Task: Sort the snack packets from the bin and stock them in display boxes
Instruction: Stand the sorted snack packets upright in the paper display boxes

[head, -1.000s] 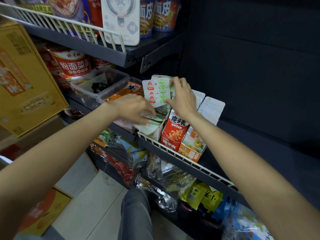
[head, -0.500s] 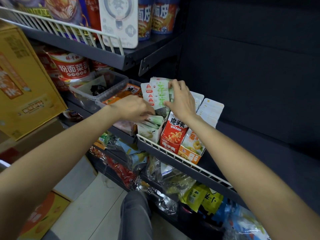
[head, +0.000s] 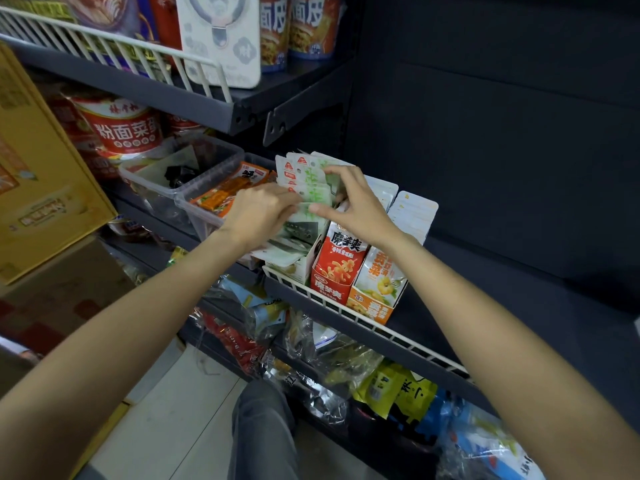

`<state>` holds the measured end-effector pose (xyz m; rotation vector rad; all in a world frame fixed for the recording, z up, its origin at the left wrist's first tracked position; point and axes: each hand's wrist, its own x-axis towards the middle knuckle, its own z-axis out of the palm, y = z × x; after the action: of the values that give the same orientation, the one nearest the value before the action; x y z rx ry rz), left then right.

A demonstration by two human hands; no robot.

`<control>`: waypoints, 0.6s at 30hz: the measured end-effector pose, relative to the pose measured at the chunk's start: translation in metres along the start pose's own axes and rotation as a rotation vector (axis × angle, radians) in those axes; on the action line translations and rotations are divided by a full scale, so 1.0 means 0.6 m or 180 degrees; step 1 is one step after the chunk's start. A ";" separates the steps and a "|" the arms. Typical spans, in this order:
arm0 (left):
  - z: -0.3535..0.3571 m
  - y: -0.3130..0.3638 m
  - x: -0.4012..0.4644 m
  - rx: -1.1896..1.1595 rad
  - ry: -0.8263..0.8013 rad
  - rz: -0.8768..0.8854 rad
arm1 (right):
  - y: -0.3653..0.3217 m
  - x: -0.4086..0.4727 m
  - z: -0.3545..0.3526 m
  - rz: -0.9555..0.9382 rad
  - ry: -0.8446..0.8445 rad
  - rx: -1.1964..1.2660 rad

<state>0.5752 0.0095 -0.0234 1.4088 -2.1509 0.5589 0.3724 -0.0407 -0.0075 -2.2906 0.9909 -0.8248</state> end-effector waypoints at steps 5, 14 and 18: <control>-0.005 0.006 0.001 -0.0087 0.0555 -0.0009 | -0.002 0.015 0.013 0.0023 0.0373 -0.0699; -0.084 -0.011 -0.017 -0.0965 -0.0769 0.0404 | 0.001 0.031 0.021 0.0236 0.0722 -0.0765; -0.083 -0.023 -0.014 -0.0443 -0.1564 0.0262 | 0.000 0.029 0.024 0.0245 0.0719 -0.0815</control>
<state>0.6000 0.0396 0.0113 1.5000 -2.5771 0.0860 0.3921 -0.0510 -0.0114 -2.3889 1.3451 -0.9901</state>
